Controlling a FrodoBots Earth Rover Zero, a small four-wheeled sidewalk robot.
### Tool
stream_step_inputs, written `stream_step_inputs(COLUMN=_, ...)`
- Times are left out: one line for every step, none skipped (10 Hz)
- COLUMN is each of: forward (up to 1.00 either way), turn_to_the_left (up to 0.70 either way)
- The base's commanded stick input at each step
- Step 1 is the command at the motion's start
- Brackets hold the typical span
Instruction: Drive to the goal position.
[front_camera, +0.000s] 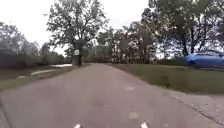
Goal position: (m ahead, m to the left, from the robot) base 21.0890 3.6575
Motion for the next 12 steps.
stream_step_inputs(forward=1.0, turn_to_the_left=0.0)
stream_step_inputs(forward=1.0, turn_to_the_left=0.0)
stream_step_inputs(forward=1.0, turn_to_the_left=0.0)
stream_step_inputs(forward=1.0, turn_to_the_left=0.0)
stream_step_inputs(forward=1.0, turn_to_the_left=0.0)
stream_step_inputs(forward=1.0, turn_to_the_left=0.0)
stream_step_inputs(forward=1.0, turn_to_the_left=0.0)
stream_step_inputs(forward=1.0, turn_to_the_left=0.0)
stream_step_inputs(forward=1.0, turn_to_the_left=0.0)
stream_step_inputs(forward=1.0, turn_to_the_left=0.0)
stream_step_inputs(forward=1.0, turn_to_the_left=0.0)
stream_step_inputs(forward=1.0, turn_to_the_left=0.0)
